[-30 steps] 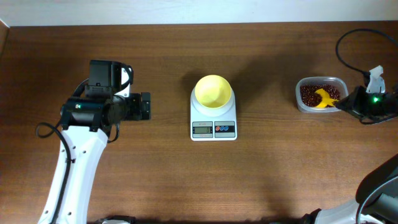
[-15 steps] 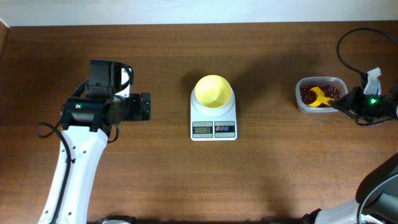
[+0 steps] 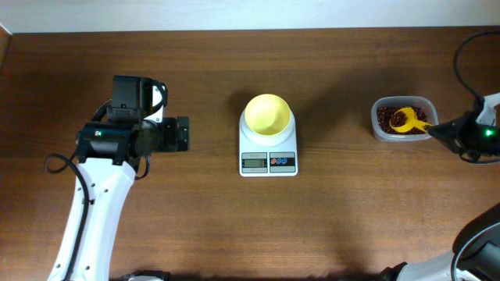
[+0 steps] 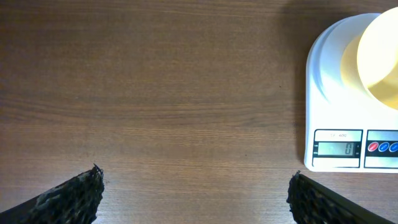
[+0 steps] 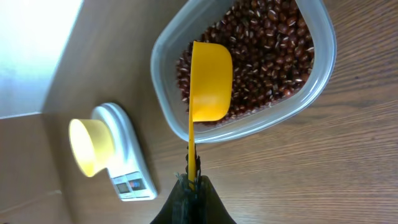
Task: Scoop item into bowl and weigh 50g on scale
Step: 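Drag the scoop through the beans and lift it out filled, then carry the filled scoop left over the yellow bowl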
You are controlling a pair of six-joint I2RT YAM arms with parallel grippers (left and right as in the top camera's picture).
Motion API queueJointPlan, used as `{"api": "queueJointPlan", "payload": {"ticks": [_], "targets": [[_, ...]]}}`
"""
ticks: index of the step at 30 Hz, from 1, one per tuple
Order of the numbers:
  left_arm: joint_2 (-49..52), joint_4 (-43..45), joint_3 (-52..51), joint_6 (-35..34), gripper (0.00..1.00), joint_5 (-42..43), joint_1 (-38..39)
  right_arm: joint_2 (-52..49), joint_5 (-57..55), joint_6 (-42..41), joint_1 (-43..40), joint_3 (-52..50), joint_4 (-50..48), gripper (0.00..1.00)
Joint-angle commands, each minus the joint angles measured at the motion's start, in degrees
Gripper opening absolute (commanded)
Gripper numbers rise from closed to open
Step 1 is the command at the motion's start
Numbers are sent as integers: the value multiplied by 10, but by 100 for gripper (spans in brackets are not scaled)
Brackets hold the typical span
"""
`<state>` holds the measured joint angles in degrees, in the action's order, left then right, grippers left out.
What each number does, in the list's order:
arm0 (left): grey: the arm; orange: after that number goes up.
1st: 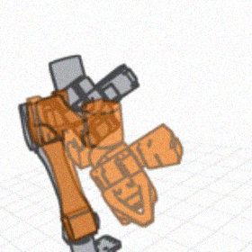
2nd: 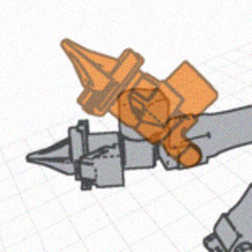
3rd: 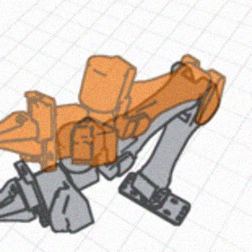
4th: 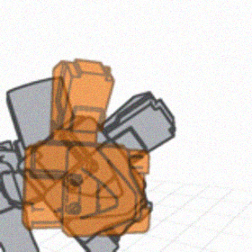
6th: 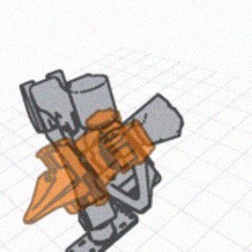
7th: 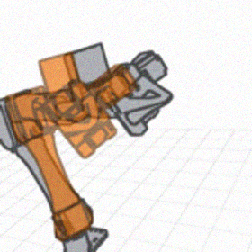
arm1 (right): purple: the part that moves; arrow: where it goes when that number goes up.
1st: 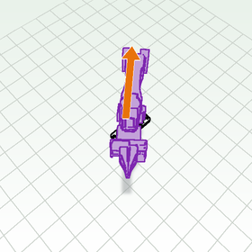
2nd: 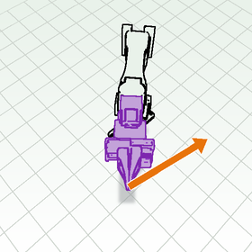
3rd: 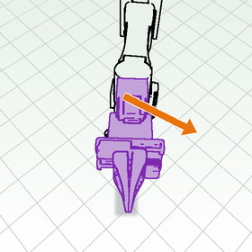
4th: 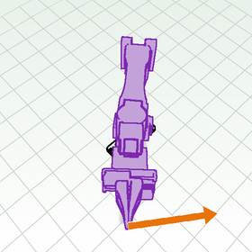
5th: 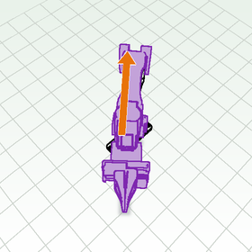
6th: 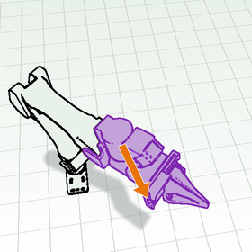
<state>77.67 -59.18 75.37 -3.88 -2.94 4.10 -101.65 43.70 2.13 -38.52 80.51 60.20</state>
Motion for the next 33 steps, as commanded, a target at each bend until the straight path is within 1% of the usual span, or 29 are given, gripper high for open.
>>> {"api": "queueJointPlan", "payload": {"ticks": [1, 7, 9, 16, 18, 20, 23, 26, 28, 31, 33], "targets": [[-5, -1, 2, 3, 99, 6, -2, -1, 80, 2, -27, -6, 10, 4], [-5, -1, 2, 3, 99, 6, -2, -1, 94, 12, -109, -6, 56, 4], [-5, -1, 2, 3, 99, 6, -2, -1, 131, 45, -122, -6, 71, 4], [-5, -1, 2, 3, 99, 6, -2, -1, 238, 52, -126, -6, 106, 4], [-5, -1, 2, 3, 99, 6, -3, -1, 282, 79, -125, -6, 127, 4], [-5, 0, 2, 3, 99, 6, -3, -1, 295, 86, -117, -6, 157, 4], [-5, 7, 2, 3, 99, 6, -2, -1, 299, 86, -76, -6, 186, 4], [-5, 19, 2, 3, 99, 5, -3, -1, 311, 86, 12, -6, 196, 4], [-5, 19, 2, 3, 99, 2, -3, -1, 355, 101, 80, -6, 195, 4], [-5, 19, 2, 3, 99, 2, -3, -1, 358, 101, 158, -6, 186, 4], [-5, 19, 2, 3, 99, 2, -3, -1, 357, 101, 194, -6, 178, 4]]}}
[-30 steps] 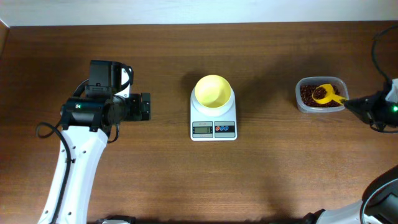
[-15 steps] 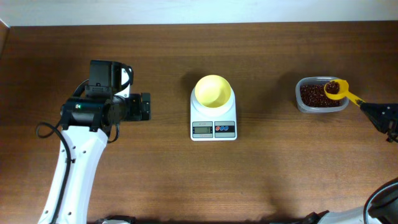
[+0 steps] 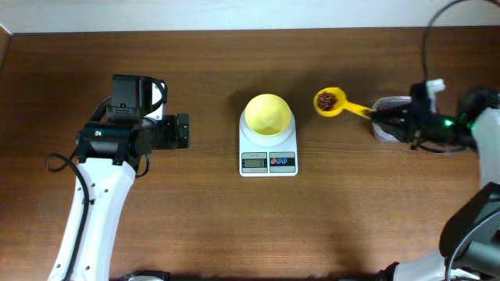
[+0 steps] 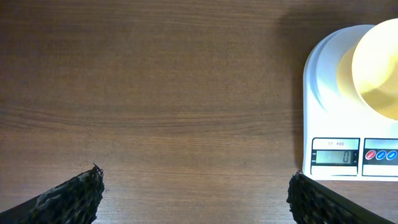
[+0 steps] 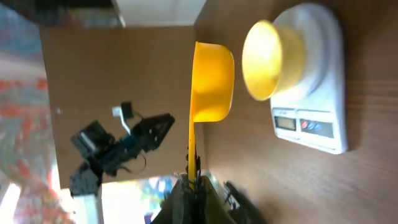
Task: Scoop item into bowl and weigh 50g on scale
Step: 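Carry the filled scoop left over the yellow bowl, then tilt the scoop with the right gripper to pour beans into the bowl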
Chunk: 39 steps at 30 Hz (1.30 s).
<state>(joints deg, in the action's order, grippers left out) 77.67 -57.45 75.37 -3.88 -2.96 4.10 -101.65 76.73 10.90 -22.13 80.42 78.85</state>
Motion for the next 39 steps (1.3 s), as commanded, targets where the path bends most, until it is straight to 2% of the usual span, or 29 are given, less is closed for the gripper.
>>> {"api": "queueJointPlan", "payload": {"ticks": [1, 5, 7, 10, 12, 16, 21, 25, 29, 32, 39], "targets": [[-5, 2, 2, 3, 99, 2, -3, -1, 16, 13, 45, -5, -23, 4], [-5, 3, 2, 3, 99, 2, -3, -1, -36, 8, 105, -5, -108, 4], [-5, 3, 2, 3, 99, 2, -3, -1, -113, -48, 142, -5, -160, 4], [-5, 3, 2, 3, 99, 2, -3, -1, -132, -126, 186, -5, -263, 4], [-5, 3, 2, 3, 99, 2, -3, -1, -214, -172, 216, -5, -315, 4], [-5, 3, 2, 3, 99, 2, -3, -1, -340, -174, 282, -5, -355, 4], [-5, 3, 2, 3, 99, 2, -3, -1, -369, -194, 296, -5, -418, 4], [-5, 1, 2, 3, 99, 2, -2, -1, -372, -175, 299, 3, -425, 4], [-5, 1, 2, 3, 99, 2, -3, 6, -422, -141, 327, 7, -422, 4], [-5, 1, 2, 3, 99, 2, -2, 21, -507, -141, 357, 27, -413, 4], [-5, 1, 2, 3, 99, 2, -2, 26, -504, -137, 379, 32, -390, 4]]}}
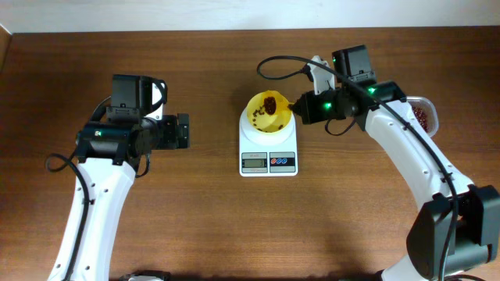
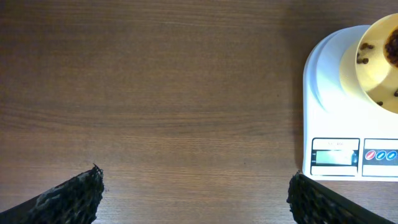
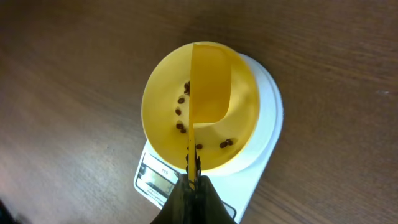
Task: Scoop item into bowl and weigh 50g on scale
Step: 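Tilt the scoop with the right gripper to pour beans into the bowl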
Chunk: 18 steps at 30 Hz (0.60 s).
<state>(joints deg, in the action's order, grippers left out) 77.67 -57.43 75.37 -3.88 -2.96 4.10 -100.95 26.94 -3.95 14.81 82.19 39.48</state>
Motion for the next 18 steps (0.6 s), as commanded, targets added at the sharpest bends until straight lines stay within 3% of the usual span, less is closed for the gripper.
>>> {"api": "queueJointPlan", "payload": {"ticks": [1, 18], "targets": [[-5, 0, 2, 3, 99, 2, -2, 19, -7, 20, 14, 14, 11, 4], [-5, 0, 2, 3, 99, 2, -2, 20, 21, 27, 31, 14, 68, 4]]}}
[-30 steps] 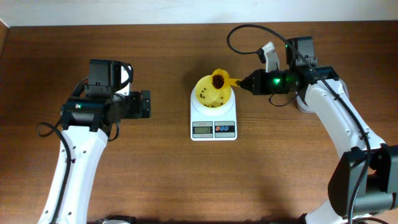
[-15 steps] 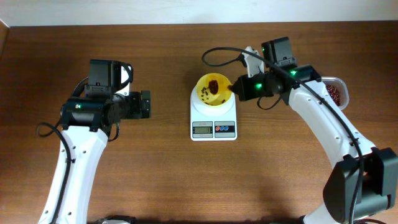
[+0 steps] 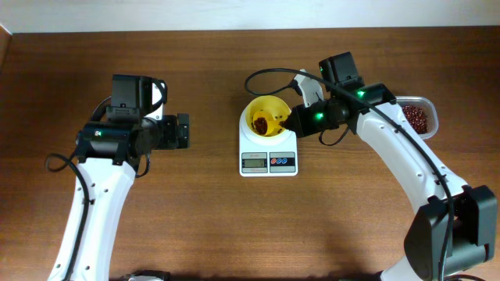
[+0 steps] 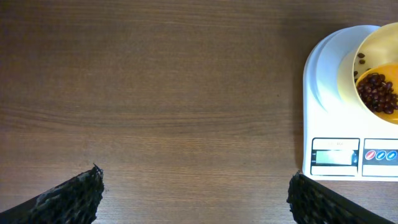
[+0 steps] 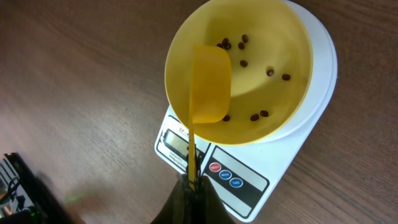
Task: Scoop item into bowl and weigh 50g on scale
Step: 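Tilt the scoop with the right gripper to pour beans into the bowl, then shake the tilted scoop over the bowl, then raise it away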
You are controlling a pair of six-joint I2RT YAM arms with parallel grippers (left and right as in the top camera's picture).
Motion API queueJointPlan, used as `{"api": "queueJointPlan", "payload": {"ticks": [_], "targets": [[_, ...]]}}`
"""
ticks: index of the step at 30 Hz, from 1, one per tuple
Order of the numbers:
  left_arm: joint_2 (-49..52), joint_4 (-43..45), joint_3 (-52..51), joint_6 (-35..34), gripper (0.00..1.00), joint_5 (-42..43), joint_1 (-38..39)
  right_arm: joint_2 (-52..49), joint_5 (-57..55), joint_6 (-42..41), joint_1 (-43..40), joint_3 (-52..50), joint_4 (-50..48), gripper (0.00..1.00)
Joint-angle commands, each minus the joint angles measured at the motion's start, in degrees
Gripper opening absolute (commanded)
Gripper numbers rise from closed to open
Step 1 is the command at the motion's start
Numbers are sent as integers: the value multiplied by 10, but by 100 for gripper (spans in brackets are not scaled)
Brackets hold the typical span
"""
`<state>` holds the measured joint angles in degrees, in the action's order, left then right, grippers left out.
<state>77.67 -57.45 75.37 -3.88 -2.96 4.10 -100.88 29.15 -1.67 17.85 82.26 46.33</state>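
Note:
A yellow bowl [image 3: 267, 117] stands on the white scale [image 3: 268, 158] at mid-table, with a small heap of red beans [image 4: 377, 93] in it. My right gripper [image 5: 192, 181] is shut on the thin handle of the yellow scoop [image 5: 209, 83], whose cup hangs tipped over the bowl's [image 5: 239, 70] near-left rim above scattered beans. The scale's display [image 4: 334, 159] shows in the left wrist view but is too blurred to read. My left gripper [image 4: 193, 190] stands open over bare wood, left of the scale [image 4: 348, 121], holding nothing.
The clear tub of red beans [image 3: 417, 117] sits at the right side of the table, behind my right arm [image 3: 391, 148]. My left arm [image 3: 105, 156] rests over the left part of the table. The scale's coloured buttons [image 5: 225, 175] face the front edge.
My right gripper has shifted slightly and the scoop is tipped further over the bowl. A heap of beans now lies in the bowl where only a few loose ones showed. Left arm unchanged.
My right gripper first held the scoop in the bean tub at the right. Then it carried the scoop, holding beans, between the tub and the scale. Then it was over the bowl with a few beans fallen in, and now a heap lies there.

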Motion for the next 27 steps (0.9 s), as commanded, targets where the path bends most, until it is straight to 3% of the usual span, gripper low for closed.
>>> {"api": "queueJointPlan", "payload": {"ticks": [1, 8, 18, 24, 27], "targets": [[-5, 1, 2, 3, 99, 2, -2, 20, -10, 4, 1, 14, -3, 4], [-5, 1, 2, 3, 99, 2, -2, 23, -42, 9, 1, 85, 9, 4], [-5, 0, 2, 3, 99, 2, -3, 23, -84, 33, 1, 87, 43, 4], [-5, -1, 2, 3, 99, 2, -2, 23, -88, 125, 2, 87, 90, 4], [-5, -1, 2, 3, 99, 2, -2, 28, -100, 129, 2, 88, 90, 4]]}}
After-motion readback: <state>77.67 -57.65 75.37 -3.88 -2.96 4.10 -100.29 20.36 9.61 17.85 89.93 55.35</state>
